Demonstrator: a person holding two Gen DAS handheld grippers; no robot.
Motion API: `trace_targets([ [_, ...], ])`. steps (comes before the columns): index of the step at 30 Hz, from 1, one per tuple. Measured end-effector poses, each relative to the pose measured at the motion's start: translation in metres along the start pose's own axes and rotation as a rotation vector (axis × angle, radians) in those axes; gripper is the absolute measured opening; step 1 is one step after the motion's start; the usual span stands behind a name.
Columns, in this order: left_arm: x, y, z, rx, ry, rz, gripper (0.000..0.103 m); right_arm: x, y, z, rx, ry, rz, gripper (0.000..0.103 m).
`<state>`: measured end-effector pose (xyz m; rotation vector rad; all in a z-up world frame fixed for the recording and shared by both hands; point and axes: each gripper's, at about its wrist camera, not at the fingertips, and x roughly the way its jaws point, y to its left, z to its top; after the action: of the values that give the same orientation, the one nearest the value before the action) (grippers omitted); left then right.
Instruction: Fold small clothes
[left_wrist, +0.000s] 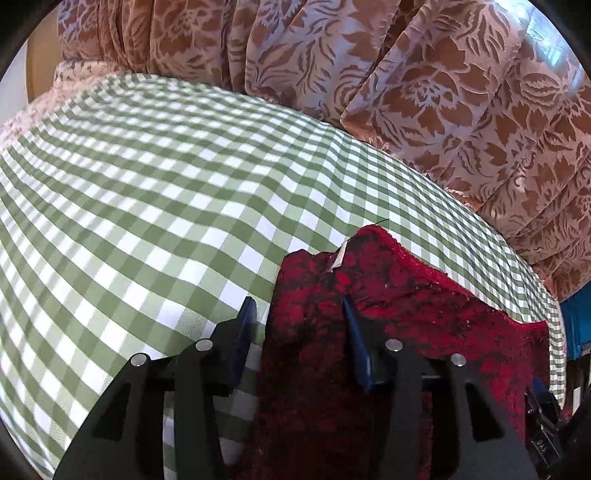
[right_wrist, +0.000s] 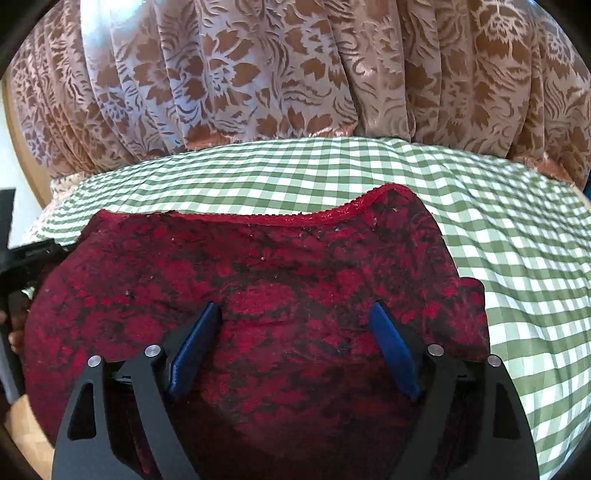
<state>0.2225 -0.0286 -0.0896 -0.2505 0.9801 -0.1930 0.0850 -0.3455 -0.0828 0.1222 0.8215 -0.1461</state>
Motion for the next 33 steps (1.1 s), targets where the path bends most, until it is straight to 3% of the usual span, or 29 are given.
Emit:
trace_targets([
  [6, -0.036, -0.018, -0.004, 0.068, -0.08, 0.043, 0.046, 0.0, 0.001, 0.0, -0.003, -0.015, -0.002, 0.083],
  [15, -0.095, -0.038, -0.024, 0.172, -0.191, 0.035, 0.048, -0.006, 0.001, 0.0, 0.006, -0.017, -0.003, 0.083],
  [26, -0.111, -0.056, -0.044, 0.214, -0.185, 0.008, 0.051, -0.048, -0.011, 0.01, 0.071, -0.003, 0.045, 0.086],
  [33, -0.104, -0.06, -0.056, 0.237, -0.161, 0.024, 0.052, -0.044, -0.041, -0.002, 0.131, 0.03, 0.033, 0.085],
])
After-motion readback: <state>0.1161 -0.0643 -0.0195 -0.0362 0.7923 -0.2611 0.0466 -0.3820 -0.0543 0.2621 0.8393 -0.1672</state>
